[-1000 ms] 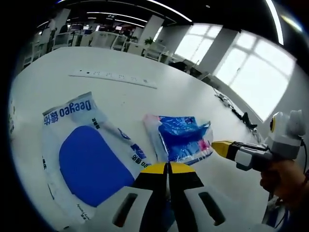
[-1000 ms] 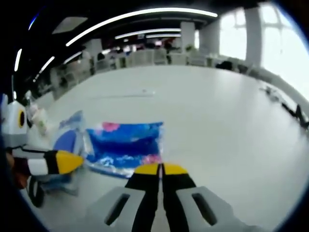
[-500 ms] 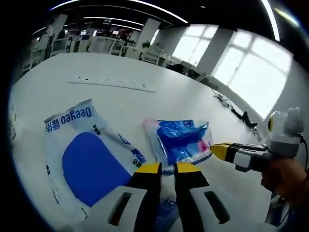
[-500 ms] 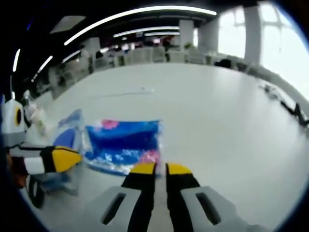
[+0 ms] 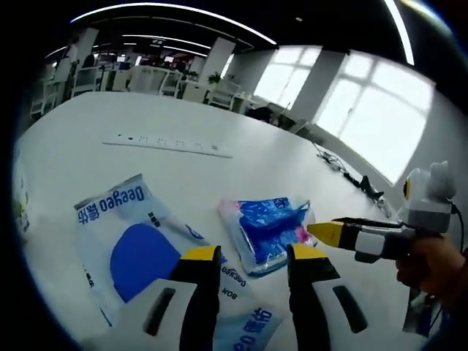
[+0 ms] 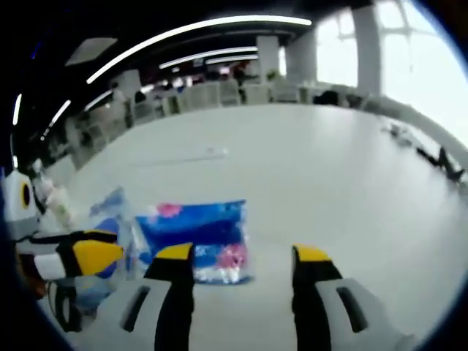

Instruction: Arrange the tabletop items into an orderly group along one side of the table until the central work area is clear of visible clutter.

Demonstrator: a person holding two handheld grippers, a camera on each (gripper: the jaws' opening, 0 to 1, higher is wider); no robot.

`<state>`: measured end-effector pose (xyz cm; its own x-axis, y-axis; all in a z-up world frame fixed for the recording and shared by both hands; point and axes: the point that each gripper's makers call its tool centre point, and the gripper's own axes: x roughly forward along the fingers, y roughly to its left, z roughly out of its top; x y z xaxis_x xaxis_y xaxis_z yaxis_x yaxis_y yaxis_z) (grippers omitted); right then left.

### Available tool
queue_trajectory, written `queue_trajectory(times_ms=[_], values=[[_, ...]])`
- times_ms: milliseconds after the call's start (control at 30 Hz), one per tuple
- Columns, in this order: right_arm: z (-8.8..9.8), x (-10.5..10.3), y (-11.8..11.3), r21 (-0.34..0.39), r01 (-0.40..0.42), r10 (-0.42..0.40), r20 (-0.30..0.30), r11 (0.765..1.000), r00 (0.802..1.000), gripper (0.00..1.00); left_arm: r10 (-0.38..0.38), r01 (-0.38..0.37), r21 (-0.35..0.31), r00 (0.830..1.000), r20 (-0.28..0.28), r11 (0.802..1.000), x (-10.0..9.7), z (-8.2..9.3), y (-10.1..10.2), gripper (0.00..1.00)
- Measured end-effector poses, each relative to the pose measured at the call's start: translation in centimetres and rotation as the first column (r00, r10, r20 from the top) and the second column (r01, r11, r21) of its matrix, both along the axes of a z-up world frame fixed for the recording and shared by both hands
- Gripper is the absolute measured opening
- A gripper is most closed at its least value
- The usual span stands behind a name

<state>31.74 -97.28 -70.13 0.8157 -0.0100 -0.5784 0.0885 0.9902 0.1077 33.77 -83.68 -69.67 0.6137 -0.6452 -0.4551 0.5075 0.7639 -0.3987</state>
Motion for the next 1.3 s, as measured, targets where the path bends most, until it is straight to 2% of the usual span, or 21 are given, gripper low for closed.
queue_trajectory(times_ms=[100, 200, 267, 467, 533, 667, 800, 933, 1033, 1067, 1300], values=[[0.1, -0.3, 0.5, 0.027, 0.008, -0.008, -0.009, 1.0, 1.0, 0.54, -0.015, 0.014, 0.022, 0.999, 0.045, 1.0, 0.5, 0.7, 0.8, 0.43], [0.3, -0.5, 1.0, 0.039, 0.009, -0.008, -0.016, 0.999, 1.0, 0.6, -0.034, 0.032, 0.029, 0.997, 0.066, 0.999, 0.8, 1.0, 1.5, 0.49], [0.3, -0.7, 1.5, 0.055, 0.009, -0.008, -0.022, 0.998, 1.0, 0.64, -0.05, 0.049, 0.015, 0.995, 0.087, 0.999, 0.9, 1.3, 1.8, 0.55], [0.5, -1.1, 2.8, 0.063, -0.002, 0.003, -0.031, 0.998, 1.0, 0.75, -0.095, 0.091, 0.035, 0.983, 0.155, 0.995, 1.3, 1.7, 3.1, 0.73], [0.6, -1.2, 2.9, 0.065, 0.006, -0.004, -0.028, 0.998, 1.0, 0.78, -0.102, 0.097, 0.042, 0.982, 0.16, 0.994, 1.4, 1.7, 3.4, 0.79], [0.8, -1.5, 3.6, 0.08, 0.01, -0.008, -0.031, 0.997, 0.999, 0.82, -0.124, 0.117, 0.048, 0.972, 0.197, 0.992, 1.9, 1.8, 4.4, 0.89], [1.0, -1.7, 4.3, 0.092, 0.002, 0.0, -0.026, 0.996, 1.0, 0.85, -0.134, 0.128, 0.045, 0.974, 0.184, 0.991, 2.2, 1.4, 5.4, 0.94], [1.0, -2.1, 4.9, 0.097, -0.008, 0.012, -0.034, 0.995, 0.999, 0.87, -0.143, 0.134, 0.058, 0.967, 0.209, 0.989, 2.8, 1.5, 6.4, 0.99], [1.0, -2.3, 5.3, 0.101, -0.002, 0.007, -0.043, 0.995, 0.999, 0.91, -0.113, 0.103, 0.054, 0.966, 0.234, 0.993, 3.7, 1.8, 7.5, 1.0], [1.0, -2.4, 5.4, 0.101, -0.005, 0.01, -0.045, 0.995, 0.999, 0.94, -0.108, 0.098, 0.055, 0.967, 0.233, 0.994, 3.9, 1.7, 7.8, 1.0], [0.7, -3.4, 7.2, 0.123, -0.028, 0.037, -0.069, 0.992, 0.997, 0.94, -0.056, 0.044, 0.059, 0.974, 0.22, 0.997, 5.2, 1.4, 9.6, 1.0]])
